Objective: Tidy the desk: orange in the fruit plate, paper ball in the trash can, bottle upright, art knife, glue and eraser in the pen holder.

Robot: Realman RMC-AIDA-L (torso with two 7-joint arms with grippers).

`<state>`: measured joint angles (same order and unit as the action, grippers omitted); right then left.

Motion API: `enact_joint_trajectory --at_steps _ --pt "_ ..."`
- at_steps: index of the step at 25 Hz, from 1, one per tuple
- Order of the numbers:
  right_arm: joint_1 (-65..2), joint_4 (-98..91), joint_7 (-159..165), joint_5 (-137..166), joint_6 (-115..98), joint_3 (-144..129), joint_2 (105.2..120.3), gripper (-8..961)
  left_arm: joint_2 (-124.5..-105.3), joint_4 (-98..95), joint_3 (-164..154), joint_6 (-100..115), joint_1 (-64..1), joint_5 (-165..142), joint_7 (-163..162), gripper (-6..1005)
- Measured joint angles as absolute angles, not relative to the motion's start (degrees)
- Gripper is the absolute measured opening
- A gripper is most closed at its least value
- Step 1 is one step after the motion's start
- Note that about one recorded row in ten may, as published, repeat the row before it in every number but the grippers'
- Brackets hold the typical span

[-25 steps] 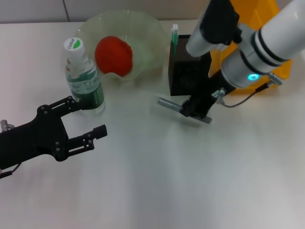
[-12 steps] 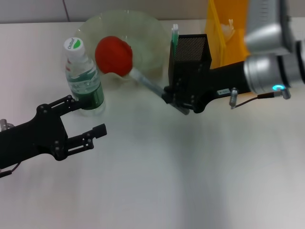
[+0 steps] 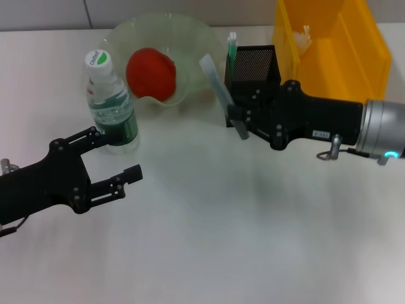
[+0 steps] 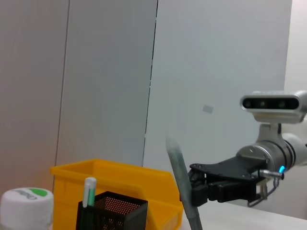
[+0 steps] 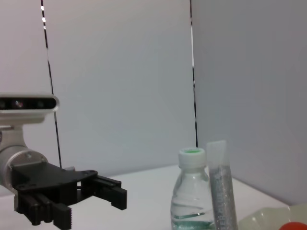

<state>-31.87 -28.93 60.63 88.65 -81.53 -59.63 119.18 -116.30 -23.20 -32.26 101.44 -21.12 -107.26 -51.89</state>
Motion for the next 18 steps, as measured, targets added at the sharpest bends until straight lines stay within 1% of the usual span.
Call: enact_joint_trajectory --at_steps 5,12,17,18 --pt "-31.8 -25.6 56.5 87.6 -81.8 -59.2 119.23 118 -116.26 -23.2 -32.3 101.7 -21.2 -107.2 -51.9 768" --pt "-32.3 -23.6 59.3 86.3 -81.5 -58.9 119.26 118 -116.19 -23.2 -32.3 101.9 -21.1 -107.2 -51.9 768" --pt "-33.1 -22.6 73.2 85.6 -81.2 -59.2 118.96 118 -116.25 -23.2 -32.3 102.2 -20.9 -107.2 -51.8 768" --pt "-33.2 -22.8 79.3 85.7 -81.8 -59.4 118.48 118 -116.28 -23.3 -32.3 102.3 -20.9 -107.2 -51.8 768"
